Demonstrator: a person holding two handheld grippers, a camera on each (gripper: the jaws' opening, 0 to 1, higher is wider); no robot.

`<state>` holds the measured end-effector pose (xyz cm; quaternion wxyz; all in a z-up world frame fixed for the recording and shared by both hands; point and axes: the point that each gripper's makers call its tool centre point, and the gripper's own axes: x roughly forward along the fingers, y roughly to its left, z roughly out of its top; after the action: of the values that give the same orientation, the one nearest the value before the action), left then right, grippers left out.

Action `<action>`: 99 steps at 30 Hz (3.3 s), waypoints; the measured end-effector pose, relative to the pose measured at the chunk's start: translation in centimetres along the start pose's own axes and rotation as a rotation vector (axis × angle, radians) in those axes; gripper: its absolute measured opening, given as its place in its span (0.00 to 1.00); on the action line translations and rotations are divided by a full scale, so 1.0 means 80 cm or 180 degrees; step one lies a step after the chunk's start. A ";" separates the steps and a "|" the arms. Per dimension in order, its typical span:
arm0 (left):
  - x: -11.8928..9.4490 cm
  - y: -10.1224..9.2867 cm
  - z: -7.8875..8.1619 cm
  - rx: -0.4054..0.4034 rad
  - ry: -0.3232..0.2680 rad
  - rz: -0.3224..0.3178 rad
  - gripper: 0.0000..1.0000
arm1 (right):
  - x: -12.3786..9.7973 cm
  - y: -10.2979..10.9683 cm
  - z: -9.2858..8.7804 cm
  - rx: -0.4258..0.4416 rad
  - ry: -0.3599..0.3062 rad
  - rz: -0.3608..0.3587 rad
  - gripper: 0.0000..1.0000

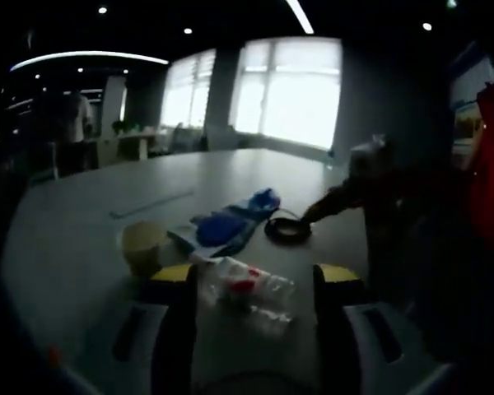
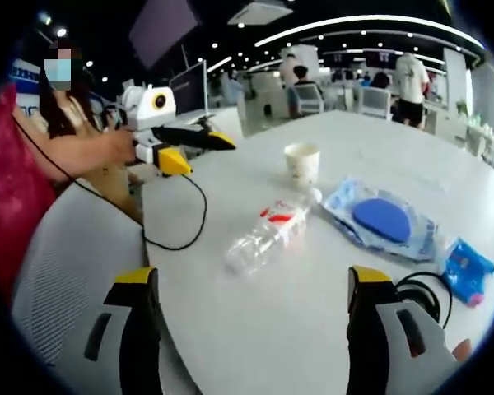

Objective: Arrange the tabletop items into an orderly group along one side of the table until the central work area is clear of visible clutter.

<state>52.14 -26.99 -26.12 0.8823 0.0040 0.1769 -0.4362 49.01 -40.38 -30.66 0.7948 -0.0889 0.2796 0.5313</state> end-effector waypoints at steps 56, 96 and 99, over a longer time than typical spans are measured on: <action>0.114 0.014 -0.053 -0.1167 0.1275 0.1515 0.58 | 0.013 0.028 -0.005 0.0093 -0.0193 0.0067 0.97; 0.140 0.041 -0.118 -0.1645 0.2073 0.1870 0.48 | 0.034 0.016 -0.023 0.0256 -0.0220 0.0291 0.94; 0.140 0.041 -0.119 -0.1619 0.2092 0.1807 0.47 | 0.039 0.014 -0.025 0.0283 -0.0211 0.0309 0.94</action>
<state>57.95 -32.02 -39.02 0.8369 -0.0260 0.5380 -0.0977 48.21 -38.28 -33.81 0.7801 -0.0222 0.2805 0.5588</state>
